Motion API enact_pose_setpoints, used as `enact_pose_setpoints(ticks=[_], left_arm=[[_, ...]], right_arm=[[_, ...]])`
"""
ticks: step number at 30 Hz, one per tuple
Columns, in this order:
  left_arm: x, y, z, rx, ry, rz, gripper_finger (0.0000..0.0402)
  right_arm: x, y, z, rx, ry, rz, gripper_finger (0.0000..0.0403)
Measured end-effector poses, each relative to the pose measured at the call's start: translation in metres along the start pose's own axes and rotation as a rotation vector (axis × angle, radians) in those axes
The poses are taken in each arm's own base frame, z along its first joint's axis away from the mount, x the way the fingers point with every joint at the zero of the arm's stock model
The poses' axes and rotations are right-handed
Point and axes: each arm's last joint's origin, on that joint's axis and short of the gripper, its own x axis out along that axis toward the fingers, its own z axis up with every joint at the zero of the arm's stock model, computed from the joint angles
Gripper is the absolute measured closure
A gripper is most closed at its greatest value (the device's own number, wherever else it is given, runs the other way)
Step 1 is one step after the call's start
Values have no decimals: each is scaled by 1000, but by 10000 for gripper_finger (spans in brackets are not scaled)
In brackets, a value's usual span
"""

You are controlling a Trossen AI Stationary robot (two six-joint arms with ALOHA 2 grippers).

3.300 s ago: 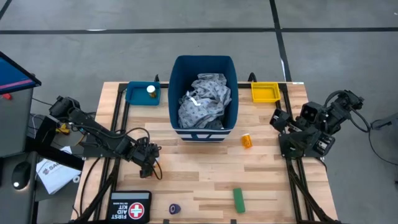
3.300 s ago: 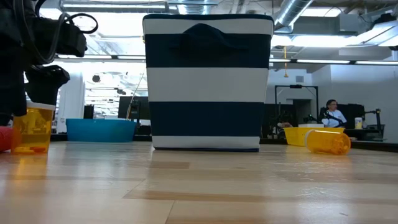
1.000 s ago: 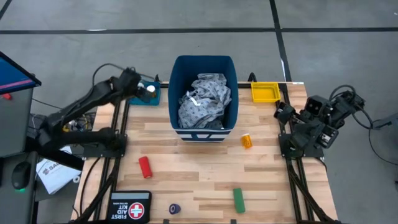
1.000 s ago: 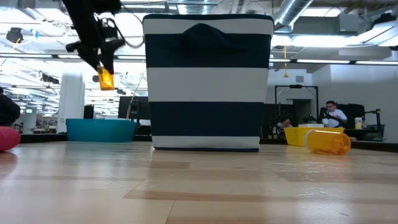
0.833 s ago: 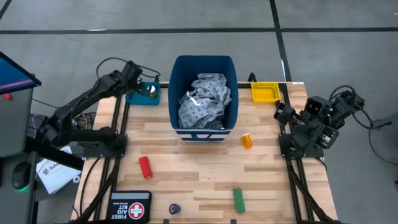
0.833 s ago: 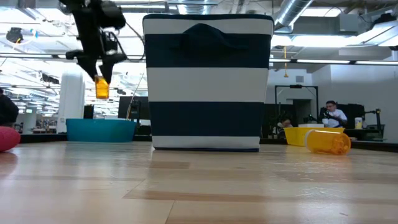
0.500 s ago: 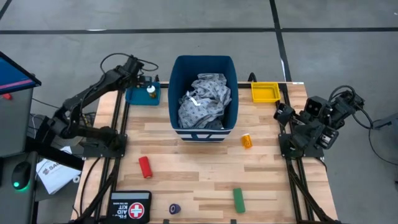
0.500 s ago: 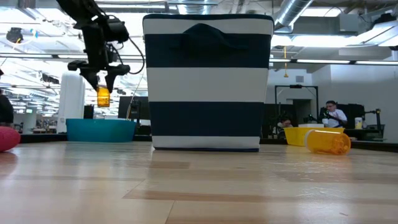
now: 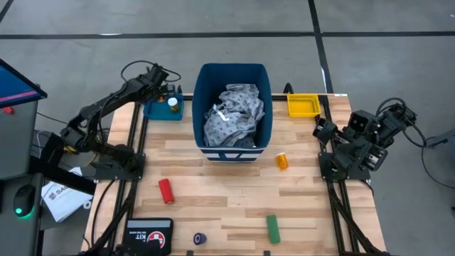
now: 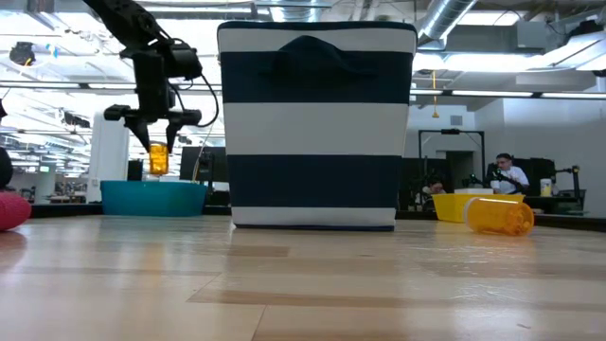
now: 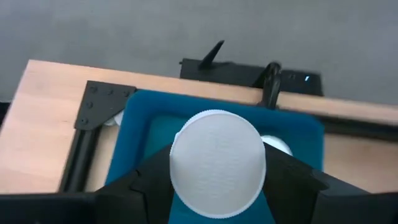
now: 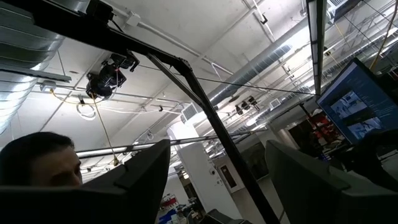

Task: Pick & place medical supplies in basket/bin
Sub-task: Put the left orange pill bottle into the blue bin

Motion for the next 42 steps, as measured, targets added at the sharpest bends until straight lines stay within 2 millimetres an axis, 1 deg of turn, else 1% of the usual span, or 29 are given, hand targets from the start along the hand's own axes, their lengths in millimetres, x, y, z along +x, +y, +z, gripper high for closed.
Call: enact_pose_setpoints(ticks=[5, 12, 14, 17, 22, 28, 33, 42], left_arm=[[0, 0, 0, -125, 3, -7, 209], [2, -1, -1, -192, 12, -4, 205], [5, -1, -4, -209, 44, 12, 205], [11, -1, -11, -230, 112, -9, 205], [16, -2, -20, -294, 94, 1, 205], [20, -1, -16, -410, 80, -13, 204], [25, 5, -14, -496, 91, 2, 206], [25, 5, -12, -645, 70, 7, 199]], right_arm=[[0, 0, 0, -5, 2, 5, 143], [0, 0, 0, -10, 5, 20, 143], [0, 0, 0, -10, 5, 20, 143], [0, 0, 0, -11, 6, 20, 143], [0, 0, 0, -10, 6, 21, 143], [-2, 0, 3, -9, 1, 23, 143], [-3, 1, 5, -6, -8, 27, 143], [-2, 1, 4, -8, -3, 27, 143]])
